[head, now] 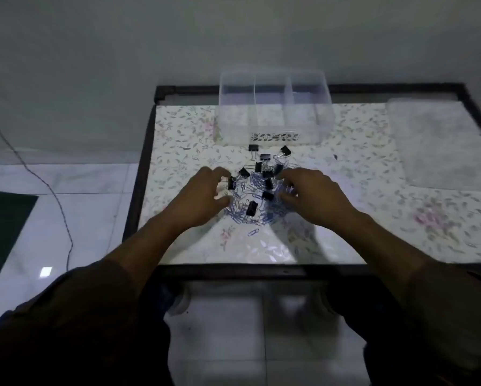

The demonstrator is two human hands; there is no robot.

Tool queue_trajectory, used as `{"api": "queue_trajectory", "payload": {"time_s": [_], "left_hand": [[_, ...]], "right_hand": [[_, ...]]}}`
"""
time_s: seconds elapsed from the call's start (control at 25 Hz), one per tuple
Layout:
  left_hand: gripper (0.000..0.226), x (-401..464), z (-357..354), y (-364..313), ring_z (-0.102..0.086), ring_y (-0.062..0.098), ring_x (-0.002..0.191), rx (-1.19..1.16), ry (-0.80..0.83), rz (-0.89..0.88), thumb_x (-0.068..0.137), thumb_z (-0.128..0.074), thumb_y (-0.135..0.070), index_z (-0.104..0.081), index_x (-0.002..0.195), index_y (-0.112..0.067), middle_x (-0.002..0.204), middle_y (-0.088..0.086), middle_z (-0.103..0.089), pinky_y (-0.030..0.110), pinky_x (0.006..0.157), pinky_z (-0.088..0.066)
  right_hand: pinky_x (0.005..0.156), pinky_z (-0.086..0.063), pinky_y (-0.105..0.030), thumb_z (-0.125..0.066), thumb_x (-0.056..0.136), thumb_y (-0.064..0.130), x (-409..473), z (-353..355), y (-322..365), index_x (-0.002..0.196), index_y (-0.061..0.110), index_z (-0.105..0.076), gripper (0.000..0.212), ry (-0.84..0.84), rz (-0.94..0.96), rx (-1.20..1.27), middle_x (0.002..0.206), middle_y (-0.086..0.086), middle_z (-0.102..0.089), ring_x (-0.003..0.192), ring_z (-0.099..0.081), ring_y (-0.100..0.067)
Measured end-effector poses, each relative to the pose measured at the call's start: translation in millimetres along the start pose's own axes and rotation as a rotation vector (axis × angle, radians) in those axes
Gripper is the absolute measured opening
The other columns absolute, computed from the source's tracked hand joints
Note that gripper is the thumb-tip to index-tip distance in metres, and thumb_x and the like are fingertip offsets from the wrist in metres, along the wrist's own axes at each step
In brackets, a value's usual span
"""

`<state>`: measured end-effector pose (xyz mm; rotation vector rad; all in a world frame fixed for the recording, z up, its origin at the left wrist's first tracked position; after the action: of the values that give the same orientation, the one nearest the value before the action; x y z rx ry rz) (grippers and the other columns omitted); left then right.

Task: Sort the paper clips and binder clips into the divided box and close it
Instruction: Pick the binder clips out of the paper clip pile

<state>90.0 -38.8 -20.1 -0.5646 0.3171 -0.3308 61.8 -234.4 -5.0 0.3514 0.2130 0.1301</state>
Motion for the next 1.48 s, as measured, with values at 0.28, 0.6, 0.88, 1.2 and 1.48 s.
{"api": "queue_trajectory", "payload": {"time_s": [0.28, 0.6, 0.88, 1.2, 1.48], "left_hand": [[0.039, 72, -18, 17, -0.060, 0.025, 0.096, 0.183, 0.028, -0.054, 0.086, -0.067, -0.016, -0.060, 0.124, -0.019, 0.111, 0.009, -0.059, 0.034, 0.074, -0.047], [0.025, 47, -1, 18, -0.062, 0.021, 0.089, 0.079, 0.061, 0.117, 0.082, -0.073, -0.026, -0.067, 0.099, -0.009, 0.101, 0.007, -0.064, 0.034, 0.075, -0.053], [0.027, 18, -46, 28, -0.069, 0.026, 0.079, -1.046, 0.455, 0.657, 0.092, -0.061, -0.020, -0.066, 0.106, 0.003, 0.095, 0.023, -0.072, 0.033, 0.071, -0.061], [0.037, 29, -51, 20, -0.062, 0.022, 0.071, -1.261, 0.523, 0.622, 0.092, -0.047, -0.026, -0.070, 0.111, -0.004, 0.086, 0.015, -0.065, 0.031, 0.066, -0.058], [0.039, 54, -34, 20, -0.056, 0.022, 0.062, -1.479, 0.254, 0.632, 0.088, -0.059, -0.035, -0.056, 0.065, -0.004, 0.073, 0.016, -0.062, 0.029, 0.057, -0.051]], "right_hand": [[0.064, -0.055, -0.037, -0.064, 0.092, 0.034, 37, -40, 62, 0.123, 0.021, -0.062, 0.034, -0.033, 0.329, -0.117, 0.110, -0.002, -0.066, 0.092, -0.067, -0.028], [0.063, -0.052, -0.026, -0.070, 0.088, 0.015, 46, -24, 19, 0.085, 0.023, -0.074, 0.010, -0.126, -0.003, 0.326, 0.076, 0.009, -0.072, 0.071, -0.067, -0.010], [0.082, -0.055, -0.037, -0.060, 0.097, 0.007, 51, -35, -18, 0.087, 0.010, -0.075, 0.018, -0.027, -0.456, 1.208, 0.073, 0.001, -0.068, 0.071, -0.060, -0.015], [0.054, -0.049, -0.028, -0.052, 0.096, 0.009, 49, -45, -29, 0.088, -0.004, -0.071, 0.024, 0.014, -0.671, 1.586, 0.079, -0.011, -0.065, 0.065, -0.053, -0.021], [0.061, -0.046, -0.028, -0.061, 0.096, 0.028, 56, -15, -2, 0.089, 0.015, -0.071, 0.018, -0.006, -0.111, 0.205, 0.080, -0.004, -0.071, 0.066, -0.061, -0.016]]}}
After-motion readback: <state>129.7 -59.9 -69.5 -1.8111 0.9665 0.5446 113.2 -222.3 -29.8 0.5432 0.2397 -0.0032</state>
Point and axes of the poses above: each hand's wrist, its own x-axis towards the middle knuckle, its own z-axis out of the back of the hand, y = z × x, the point moved 10 cm from there along x, towards the middle knuckle
